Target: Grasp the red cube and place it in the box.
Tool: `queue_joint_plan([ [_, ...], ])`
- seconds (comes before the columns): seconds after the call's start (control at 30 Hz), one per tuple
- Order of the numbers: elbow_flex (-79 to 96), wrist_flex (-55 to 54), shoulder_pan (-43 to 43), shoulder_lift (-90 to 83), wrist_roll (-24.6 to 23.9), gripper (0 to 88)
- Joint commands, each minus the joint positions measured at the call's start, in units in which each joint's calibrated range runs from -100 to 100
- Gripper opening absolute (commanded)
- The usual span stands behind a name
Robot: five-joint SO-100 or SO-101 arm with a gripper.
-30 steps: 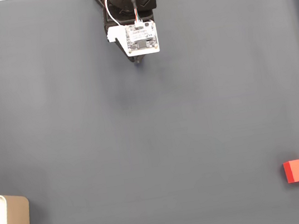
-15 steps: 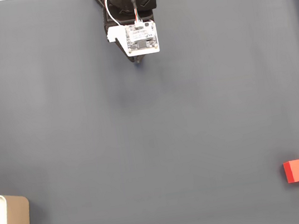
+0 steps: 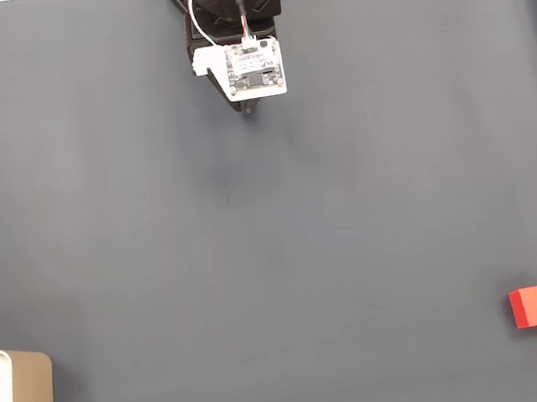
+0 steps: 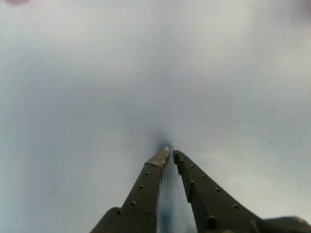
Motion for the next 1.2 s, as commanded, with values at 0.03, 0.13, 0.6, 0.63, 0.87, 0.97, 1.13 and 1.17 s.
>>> queue_joint_plan([
  [0.03, 0.45, 0.88, 0.47, 0.09, -0.93, 0.0],
  [0.13, 0.45, 0.88, 0.47, 0.09, -0.83, 0.0],
  [0.6, 0.36, -9.45, 1.68, 0.69, -0.59, 0.0],
  [0.63, 0.27, -10.27, 1.75, 0.87, -0.59, 0.0],
  [0.87, -1.65, -17.73, 1.89, 2.34, -0.78, 0.0],
  [0.97, -3.75, -20.93, 1.89, 4.07, -0.83, 0.0],
  [1.13, -8.40, -24.78, 1.89, 7.97, -0.78, 0.2],
  [1.17, -9.49, -25.35, 1.89, 8.84, -0.78, 0.2],
])
